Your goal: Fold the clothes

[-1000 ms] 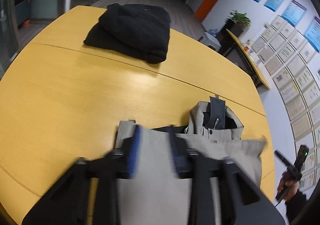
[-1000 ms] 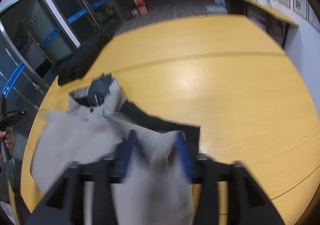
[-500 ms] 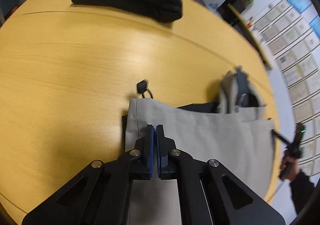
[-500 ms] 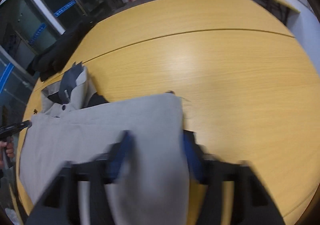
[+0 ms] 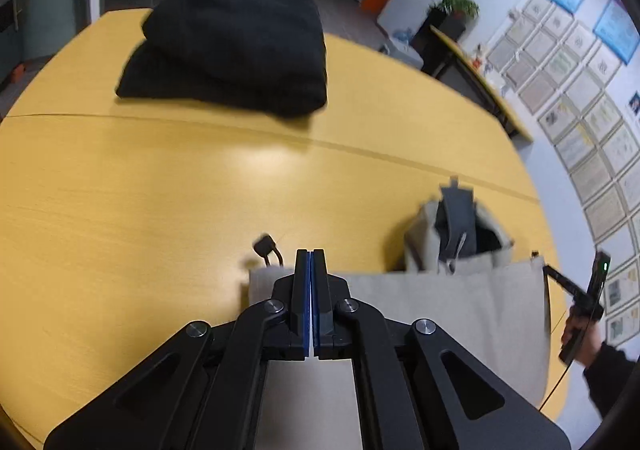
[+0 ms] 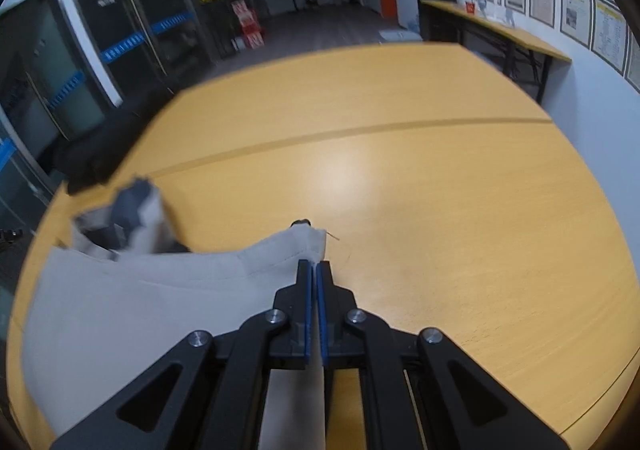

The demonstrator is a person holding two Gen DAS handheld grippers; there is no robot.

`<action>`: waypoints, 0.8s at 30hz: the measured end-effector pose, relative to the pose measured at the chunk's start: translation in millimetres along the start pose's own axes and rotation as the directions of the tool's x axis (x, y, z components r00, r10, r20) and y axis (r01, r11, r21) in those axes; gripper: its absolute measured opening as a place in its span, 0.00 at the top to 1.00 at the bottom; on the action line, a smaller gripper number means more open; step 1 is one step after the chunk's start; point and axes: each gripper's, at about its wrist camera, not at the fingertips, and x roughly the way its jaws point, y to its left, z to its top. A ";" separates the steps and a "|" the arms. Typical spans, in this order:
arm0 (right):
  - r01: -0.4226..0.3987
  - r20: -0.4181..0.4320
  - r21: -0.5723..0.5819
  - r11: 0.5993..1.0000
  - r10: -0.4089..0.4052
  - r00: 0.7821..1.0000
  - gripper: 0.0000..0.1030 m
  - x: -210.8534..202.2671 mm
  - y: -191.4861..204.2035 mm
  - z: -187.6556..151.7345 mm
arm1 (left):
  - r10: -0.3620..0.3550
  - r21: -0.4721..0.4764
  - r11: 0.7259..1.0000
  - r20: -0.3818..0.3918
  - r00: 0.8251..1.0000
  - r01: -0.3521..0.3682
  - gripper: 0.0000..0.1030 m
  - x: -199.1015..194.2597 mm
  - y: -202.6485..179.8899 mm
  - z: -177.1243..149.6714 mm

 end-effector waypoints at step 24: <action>-0.130 0.093 -0.029 0.991 0.132 0.987 0.98 -37.1 23.6 7.6 | -0.087 -0.050 0.995 -0.076 0.993 0.083 0.98 8.4 14.1 -9.4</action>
